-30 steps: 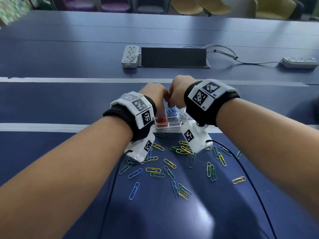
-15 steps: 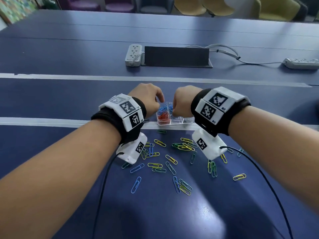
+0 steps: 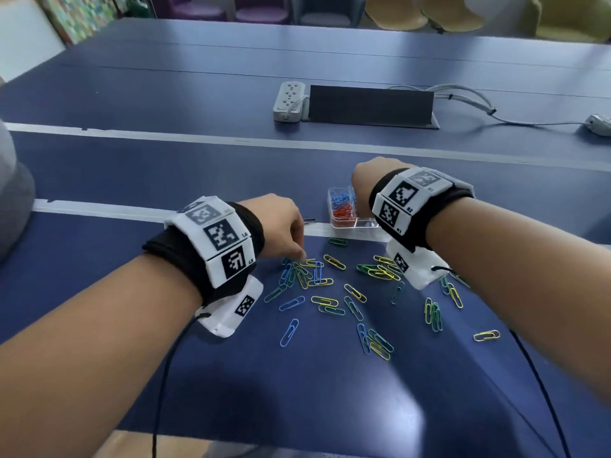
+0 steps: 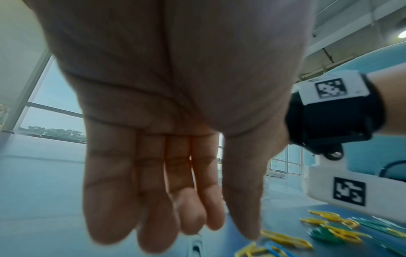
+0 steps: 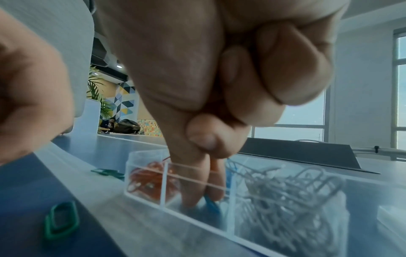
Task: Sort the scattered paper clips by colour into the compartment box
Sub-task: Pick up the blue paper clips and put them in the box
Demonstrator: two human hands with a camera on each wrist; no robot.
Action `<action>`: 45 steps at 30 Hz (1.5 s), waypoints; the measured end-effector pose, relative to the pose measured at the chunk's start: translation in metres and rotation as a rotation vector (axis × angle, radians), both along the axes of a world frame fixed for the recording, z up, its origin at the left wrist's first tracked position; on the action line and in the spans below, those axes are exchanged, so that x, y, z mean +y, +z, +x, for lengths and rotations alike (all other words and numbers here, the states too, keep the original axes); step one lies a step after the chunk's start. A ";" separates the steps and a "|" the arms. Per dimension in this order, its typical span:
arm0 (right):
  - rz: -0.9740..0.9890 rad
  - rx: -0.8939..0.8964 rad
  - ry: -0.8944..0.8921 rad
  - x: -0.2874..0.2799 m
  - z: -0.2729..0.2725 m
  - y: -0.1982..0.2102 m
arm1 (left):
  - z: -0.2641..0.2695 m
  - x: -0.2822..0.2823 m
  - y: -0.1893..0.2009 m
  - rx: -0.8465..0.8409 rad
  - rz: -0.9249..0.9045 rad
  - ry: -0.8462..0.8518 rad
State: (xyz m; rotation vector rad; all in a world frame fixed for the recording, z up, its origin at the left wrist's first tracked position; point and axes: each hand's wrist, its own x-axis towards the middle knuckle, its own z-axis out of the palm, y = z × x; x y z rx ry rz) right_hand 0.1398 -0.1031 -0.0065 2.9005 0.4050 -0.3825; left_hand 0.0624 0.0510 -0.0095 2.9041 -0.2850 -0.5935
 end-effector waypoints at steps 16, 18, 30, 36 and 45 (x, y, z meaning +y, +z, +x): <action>0.092 -0.076 -0.042 -0.008 0.011 0.004 | -0.032 -0.007 -0.005 -0.055 0.137 0.110; 0.123 -0.089 -0.015 -0.009 0.005 0.006 | -0.035 -0.008 -0.006 -0.073 0.142 0.113; 0.052 0.143 0.507 0.031 -0.088 0.000 | -0.040 -0.012 -0.008 -0.120 0.177 0.137; 0.093 0.103 0.514 0.021 -0.093 0.003 | -0.044 -0.012 -0.008 -0.046 0.123 0.224; 0.350 0.216 0.320 -0.030 -0.134 0.012 | -0.046 -0.012 -0.010 -0.019 0.103 0.173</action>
